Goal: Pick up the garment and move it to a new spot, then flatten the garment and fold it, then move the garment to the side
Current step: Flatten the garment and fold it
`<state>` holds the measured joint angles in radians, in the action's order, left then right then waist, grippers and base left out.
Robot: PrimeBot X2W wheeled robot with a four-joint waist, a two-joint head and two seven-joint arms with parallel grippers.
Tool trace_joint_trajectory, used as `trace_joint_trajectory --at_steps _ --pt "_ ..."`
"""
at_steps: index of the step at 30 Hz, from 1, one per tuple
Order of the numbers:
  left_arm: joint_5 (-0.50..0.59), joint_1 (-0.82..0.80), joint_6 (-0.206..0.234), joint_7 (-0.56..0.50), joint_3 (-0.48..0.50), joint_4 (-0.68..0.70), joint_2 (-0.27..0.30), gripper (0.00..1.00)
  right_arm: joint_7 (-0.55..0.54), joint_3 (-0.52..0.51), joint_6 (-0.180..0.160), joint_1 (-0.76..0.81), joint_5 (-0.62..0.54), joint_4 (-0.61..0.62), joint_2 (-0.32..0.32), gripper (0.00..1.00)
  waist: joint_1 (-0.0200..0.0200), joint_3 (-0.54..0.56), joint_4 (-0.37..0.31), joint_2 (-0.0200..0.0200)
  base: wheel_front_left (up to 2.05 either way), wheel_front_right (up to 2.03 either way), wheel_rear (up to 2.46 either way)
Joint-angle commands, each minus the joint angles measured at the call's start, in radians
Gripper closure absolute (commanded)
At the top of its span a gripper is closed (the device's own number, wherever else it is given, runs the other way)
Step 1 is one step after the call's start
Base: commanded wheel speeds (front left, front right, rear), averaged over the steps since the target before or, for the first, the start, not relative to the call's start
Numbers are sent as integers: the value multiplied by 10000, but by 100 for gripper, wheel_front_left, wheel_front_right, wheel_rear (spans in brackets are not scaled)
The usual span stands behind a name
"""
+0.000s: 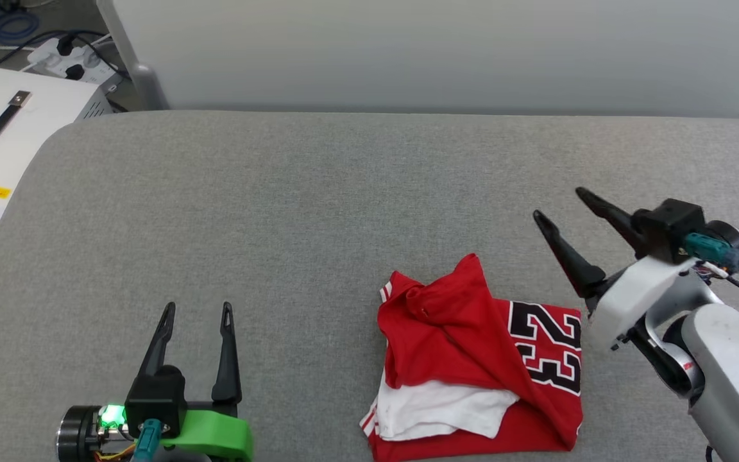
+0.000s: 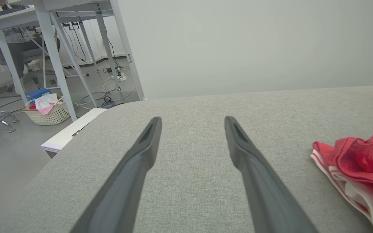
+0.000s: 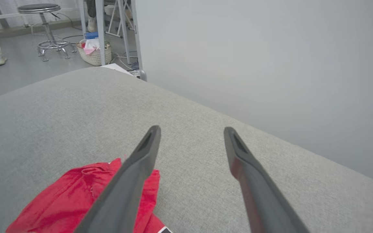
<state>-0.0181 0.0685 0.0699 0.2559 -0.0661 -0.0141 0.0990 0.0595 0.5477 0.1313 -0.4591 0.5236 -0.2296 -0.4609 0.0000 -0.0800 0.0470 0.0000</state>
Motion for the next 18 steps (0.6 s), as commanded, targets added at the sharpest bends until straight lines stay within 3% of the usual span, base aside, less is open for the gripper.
trace_joint_trajectory --at_steps 1,6,7,18 --pt "33 149 55 59 29 56 51 0 326 -401 -6 360 -417 81 169 0 0 285 -307 0 0 0 0" --pt "46 242 92 59 71 92 62 0 1342 -2271 -6 1515 -1952 446 918 0 0 444 -522 0 0 0 0" --pt "73 279 121 59 65 108 63 0 1703 -3292 -6 2313 -2566 828 1518 0 0 521 -611 0 0 0 0" --pt "118 661 122 59 17 257 192 0 2011 -4780 -6 4568 -3491 1913 3131 0 0 747 -718 0 0 0 0"
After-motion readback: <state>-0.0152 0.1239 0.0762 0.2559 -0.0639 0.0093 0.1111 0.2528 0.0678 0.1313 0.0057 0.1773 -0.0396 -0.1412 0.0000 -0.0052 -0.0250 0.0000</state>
